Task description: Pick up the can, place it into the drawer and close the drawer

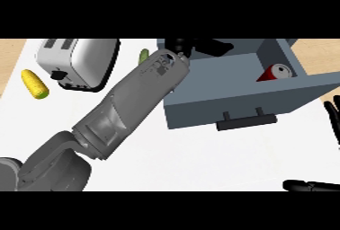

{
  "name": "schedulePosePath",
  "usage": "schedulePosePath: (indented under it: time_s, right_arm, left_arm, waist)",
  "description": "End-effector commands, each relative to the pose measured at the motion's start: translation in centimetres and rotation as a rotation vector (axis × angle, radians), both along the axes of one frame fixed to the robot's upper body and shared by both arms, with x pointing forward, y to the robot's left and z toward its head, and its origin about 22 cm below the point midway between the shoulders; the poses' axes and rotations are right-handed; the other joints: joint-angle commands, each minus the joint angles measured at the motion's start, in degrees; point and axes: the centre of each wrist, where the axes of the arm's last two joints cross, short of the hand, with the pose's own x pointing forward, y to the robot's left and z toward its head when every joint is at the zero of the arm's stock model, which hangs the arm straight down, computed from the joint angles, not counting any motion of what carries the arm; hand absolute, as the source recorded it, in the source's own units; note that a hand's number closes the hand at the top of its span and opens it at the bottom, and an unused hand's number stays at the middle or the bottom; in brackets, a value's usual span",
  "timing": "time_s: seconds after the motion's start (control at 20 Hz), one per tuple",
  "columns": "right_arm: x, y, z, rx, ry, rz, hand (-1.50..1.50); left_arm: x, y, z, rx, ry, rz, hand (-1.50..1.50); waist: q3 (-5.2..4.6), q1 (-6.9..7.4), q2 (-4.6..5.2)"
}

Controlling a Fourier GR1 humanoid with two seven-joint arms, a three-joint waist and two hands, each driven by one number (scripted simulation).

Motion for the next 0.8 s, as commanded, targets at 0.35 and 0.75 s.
schedulePosePath:
  time_s: [0.35, 0.75]
  right_arm:
    - [-0.6, 0.1, 1.4, -0.159, -0.072, -0.048, -1.5]
    - [-0.9, 1.5, 3.6, -0.408, -0.165, -0.014, -1.5]
  left_arm:
    - [-0.2, 0.1, -0.7, -0.073, 0.002, 0.043, -1.5]
    - [-0.8, -1.0, 0.8, -0.158, 0.012, 0.012, -1.5]
  waist:
    - [-0.08, 0.25, -0.01]
    - [-0.09, 1.61, -0.49]
